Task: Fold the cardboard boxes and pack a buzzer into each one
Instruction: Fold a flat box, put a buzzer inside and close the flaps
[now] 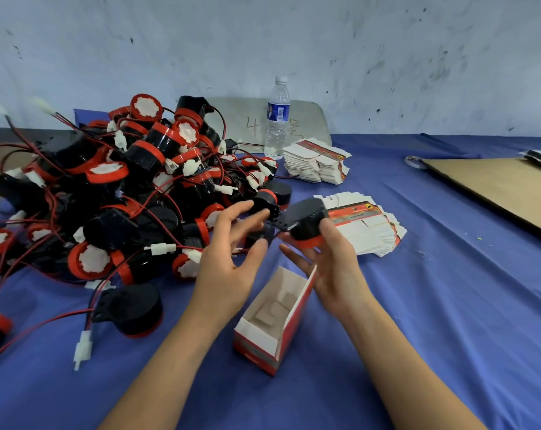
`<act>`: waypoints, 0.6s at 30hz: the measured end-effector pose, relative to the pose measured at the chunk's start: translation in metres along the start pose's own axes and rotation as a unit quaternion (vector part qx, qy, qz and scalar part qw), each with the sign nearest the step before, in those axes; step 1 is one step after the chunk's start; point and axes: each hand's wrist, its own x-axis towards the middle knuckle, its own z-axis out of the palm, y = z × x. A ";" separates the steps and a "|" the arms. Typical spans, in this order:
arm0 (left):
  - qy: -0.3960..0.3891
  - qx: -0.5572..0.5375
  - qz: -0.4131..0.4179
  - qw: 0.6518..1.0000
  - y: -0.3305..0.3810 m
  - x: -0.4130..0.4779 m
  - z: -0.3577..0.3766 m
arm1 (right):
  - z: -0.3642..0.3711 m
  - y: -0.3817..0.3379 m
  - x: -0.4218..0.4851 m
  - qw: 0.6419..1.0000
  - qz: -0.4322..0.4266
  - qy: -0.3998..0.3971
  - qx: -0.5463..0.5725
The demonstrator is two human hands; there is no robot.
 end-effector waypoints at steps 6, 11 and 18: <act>-0.112 -0.030 -0.040 0.992 0.000 -0.003 -0.002 | -0.021 -0.022 0.007 0.932 0.046 0.166 0.320; -0.164 0.063 -0.039 0.984 -0.008 -0.010 0.007 | -0.048 -0.040 0.013 0.825 0.004 0.215 0.523; 0.006 0.080 -0.045 0.996 -0.005 -0.008 0.003 | -0.068 -0.058 0.012 0.827 -0.078 0.234 0.506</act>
